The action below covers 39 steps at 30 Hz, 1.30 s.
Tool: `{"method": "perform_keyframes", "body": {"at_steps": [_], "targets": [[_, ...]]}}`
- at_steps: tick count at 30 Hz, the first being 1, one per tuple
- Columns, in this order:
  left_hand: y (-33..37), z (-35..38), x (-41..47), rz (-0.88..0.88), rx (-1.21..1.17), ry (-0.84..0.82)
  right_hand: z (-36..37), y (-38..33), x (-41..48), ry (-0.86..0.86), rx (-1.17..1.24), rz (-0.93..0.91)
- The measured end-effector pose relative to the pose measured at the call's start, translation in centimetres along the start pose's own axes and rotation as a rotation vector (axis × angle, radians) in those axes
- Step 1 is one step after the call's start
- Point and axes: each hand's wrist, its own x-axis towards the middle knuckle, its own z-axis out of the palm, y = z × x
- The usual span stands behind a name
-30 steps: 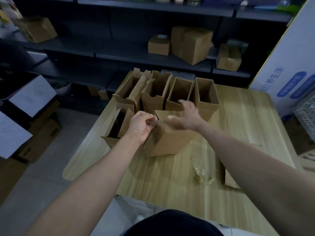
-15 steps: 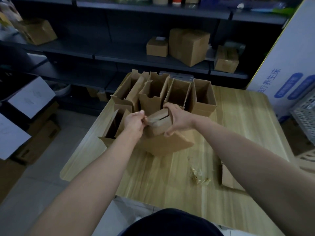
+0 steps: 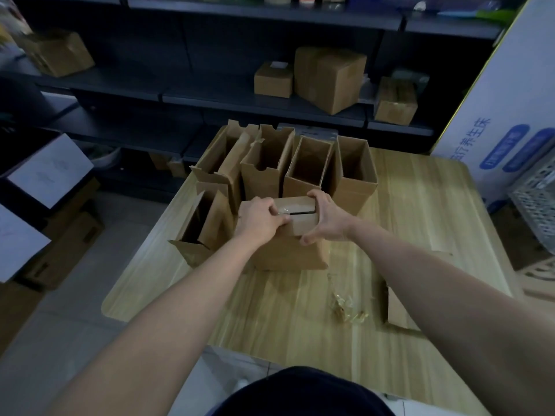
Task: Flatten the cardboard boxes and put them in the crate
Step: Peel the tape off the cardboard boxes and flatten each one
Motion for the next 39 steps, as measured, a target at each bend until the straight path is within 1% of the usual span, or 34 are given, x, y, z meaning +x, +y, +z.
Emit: {"method": "perform_keyframes", "body": {"at_steps": [2,3,6,10,12,14,16,21,23,26,27,28,30,31,32,35,38,39], "targets": [[0.5,0.2,-0.1,0.025,-0.046,-0.002,-0.3,0.6,-0.2,-0.009,-0.021,0.012],[0.3,0.0,-0.1,0.003,-0.079,0.023,-0.6,1.0,-0.4,-0.007,-0.041,0.017],[-2.1,-1.2,0.4,-0.209,-0.225,0.126,-1.4,2.5,-1.1,0.043,-0.067,0.030],[-2.6,-0.9,0.7,-0.325,-0.228,0.241,-1.2,2.6,-0.7,0.010,-0.126,0.084],[-1.8,-0.4,0.4,-0.305,-0.251,0.266,-1.0,2.2,-0.4,0.010,-0.291,0.126],[-1.4,0.2,0.1,-0.242,-0.245,0.211,-0.5,1.8,0.0,0.010,-0.524,0.127],[-1.2,0.6,-0.2,-0.185,-0.217,0.181,0.7,1.2,0.4,0.015,-0.614,0.124],[-0.9,1.1,-0.1,-0.125,-0.108,0.101,1.9,0.3,1.0,0.028,-0.561,0.178],[-0.3,1.3,0.0,-0.113,-0.013,0.069,1.8,0.2,0.9,0.034,-0.555,0.166],[0.7,1.8,0.4,-0.061,0.209,0.051,1.9,0.0,0.5,0.035,-0.550,0.142],[0.9,2.0,0.4,-0.030,0.262,0.052,1.9,0.0,0.4,0.033,-0.550,0.132],[0.9,2.1,0.3,0.000,0.265,0.052,1.8,0.0,0.3,0.030,-0.551,0.122],[0.3,1.9,0.2,0.009,0.141,0.069,1.6,0.2,0.3,0.012,-0.553,0.111],[-0.2,1.5,0.2,-0.031,0.065,0.098,1.4,0.3,0.2,0.001,-0.556,0.107],[-0.9,0.7,0.3,-0.097,-0.019,0.145,1.1,0.5,0.2,-0.005,-0.557,0.102],[-3.1,-1.7,1.2,-0.367,-0.280,0.280,0.4,1.2,0.1,-0.026,-0.551,0.087],[-4.0,-2.5,1.6,-0.624,-0.668,0.328,0.3,1.2,0.4,-0.045,-0.583,0.086],[-4.1,-2.5,1.4,-0.675,-0.722,0.323,0.3,1.1,0.5,-0.051,-0.601,0.096]]}}
